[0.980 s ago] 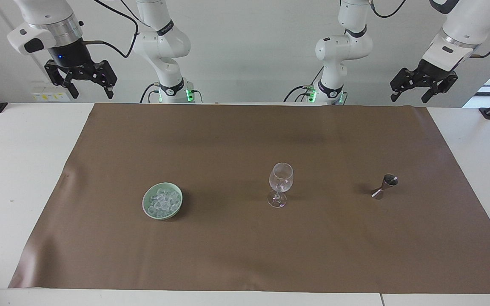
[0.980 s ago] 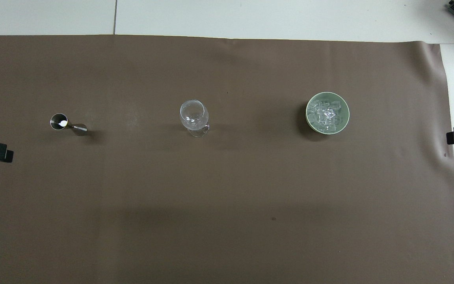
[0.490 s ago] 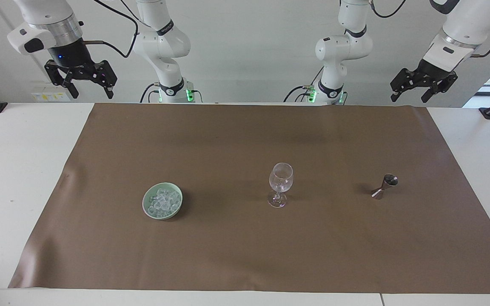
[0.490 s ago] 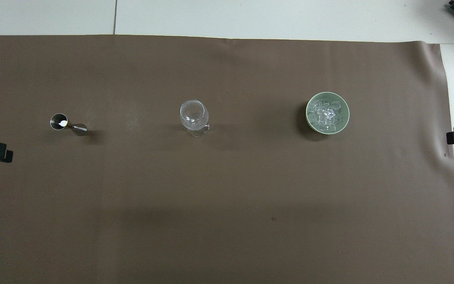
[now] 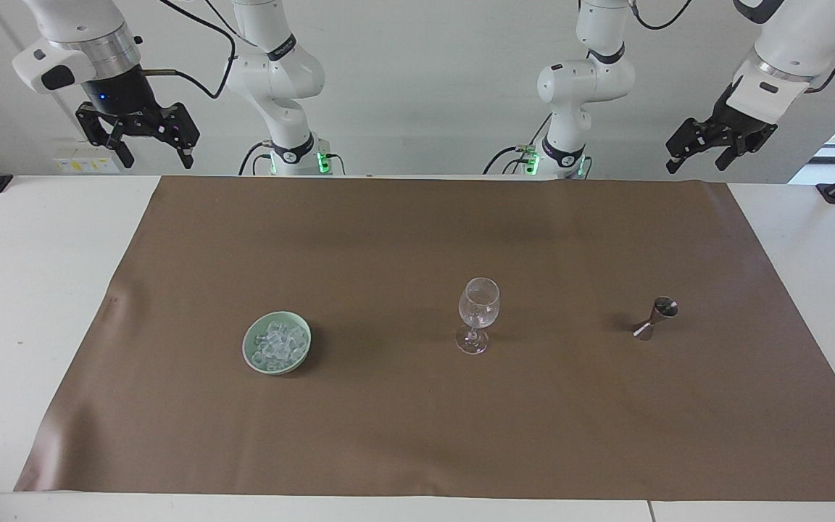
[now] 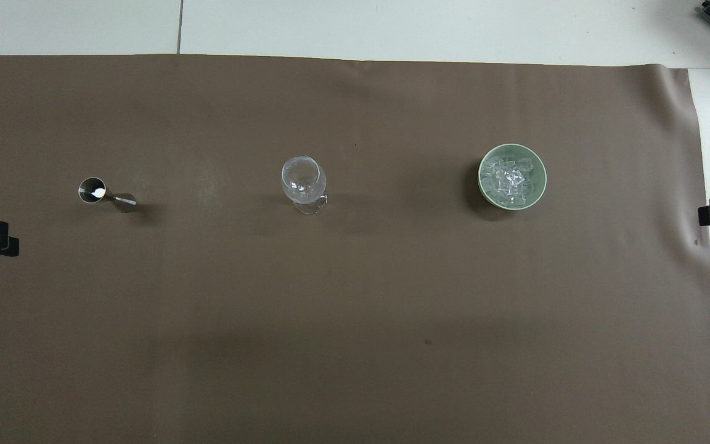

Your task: Pour wine and add ice with both arms

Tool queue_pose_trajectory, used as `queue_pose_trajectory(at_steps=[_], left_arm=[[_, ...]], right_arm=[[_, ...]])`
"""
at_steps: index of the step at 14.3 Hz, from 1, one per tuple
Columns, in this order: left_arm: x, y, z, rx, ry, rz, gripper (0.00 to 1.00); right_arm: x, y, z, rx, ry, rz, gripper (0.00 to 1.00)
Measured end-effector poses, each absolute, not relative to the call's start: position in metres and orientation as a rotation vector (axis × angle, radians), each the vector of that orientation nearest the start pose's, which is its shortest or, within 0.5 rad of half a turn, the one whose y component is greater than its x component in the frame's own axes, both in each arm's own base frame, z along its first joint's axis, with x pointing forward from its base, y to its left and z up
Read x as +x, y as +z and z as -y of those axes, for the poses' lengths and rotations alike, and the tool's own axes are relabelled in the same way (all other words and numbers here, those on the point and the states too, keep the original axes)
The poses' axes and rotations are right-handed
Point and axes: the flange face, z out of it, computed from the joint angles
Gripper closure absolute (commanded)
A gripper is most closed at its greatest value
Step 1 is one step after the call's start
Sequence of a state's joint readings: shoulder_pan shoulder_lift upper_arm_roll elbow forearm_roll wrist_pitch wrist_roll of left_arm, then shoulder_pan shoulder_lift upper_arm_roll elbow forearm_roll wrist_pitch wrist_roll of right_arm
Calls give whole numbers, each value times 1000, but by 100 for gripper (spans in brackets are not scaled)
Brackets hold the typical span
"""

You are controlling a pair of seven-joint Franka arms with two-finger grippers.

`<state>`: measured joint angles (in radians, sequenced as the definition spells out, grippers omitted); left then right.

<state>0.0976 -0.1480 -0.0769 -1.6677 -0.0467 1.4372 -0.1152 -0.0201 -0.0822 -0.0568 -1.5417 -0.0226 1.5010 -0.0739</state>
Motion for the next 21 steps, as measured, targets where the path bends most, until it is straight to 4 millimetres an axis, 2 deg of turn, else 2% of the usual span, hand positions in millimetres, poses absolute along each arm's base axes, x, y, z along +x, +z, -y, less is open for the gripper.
queue_pose_trajectory(at_steps=[6, 13, 21], left_arm=[[491, 644, -20, -3162, 163, 328, 0], [481, 642, -13, -3156, 261, 331, 0], [479, 644, -13, -3156, 301, 713, 0]], right_arm=[[519, 676, 44, -3162, -63, -8, 0], [519, 676, 44, -3162, -63, -8, 0], [519, 676, 44, -3162, -63, -8, 0]])
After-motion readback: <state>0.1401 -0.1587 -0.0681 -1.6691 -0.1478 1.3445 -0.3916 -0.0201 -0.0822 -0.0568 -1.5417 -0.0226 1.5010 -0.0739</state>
